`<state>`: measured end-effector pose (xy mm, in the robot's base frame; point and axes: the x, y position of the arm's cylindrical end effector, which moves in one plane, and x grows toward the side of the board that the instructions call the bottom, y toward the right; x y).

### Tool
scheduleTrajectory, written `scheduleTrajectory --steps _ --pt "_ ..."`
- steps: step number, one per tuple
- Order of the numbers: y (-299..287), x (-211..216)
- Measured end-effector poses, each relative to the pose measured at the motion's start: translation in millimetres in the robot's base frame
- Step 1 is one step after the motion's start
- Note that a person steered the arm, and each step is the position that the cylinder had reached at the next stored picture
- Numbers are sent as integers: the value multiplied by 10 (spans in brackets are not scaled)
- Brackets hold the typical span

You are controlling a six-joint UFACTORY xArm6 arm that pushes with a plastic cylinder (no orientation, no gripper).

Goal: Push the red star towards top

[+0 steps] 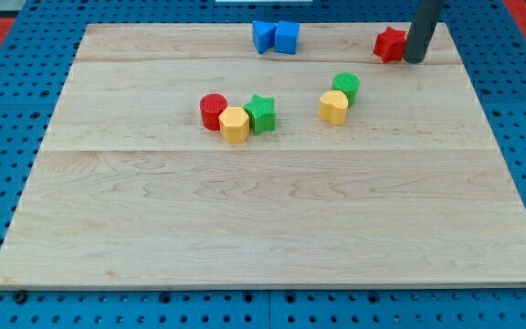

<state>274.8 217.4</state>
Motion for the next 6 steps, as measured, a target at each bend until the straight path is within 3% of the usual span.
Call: scheduleTrajectory --steps 2,6 --pt "-181 194" --pt "-345 -305"
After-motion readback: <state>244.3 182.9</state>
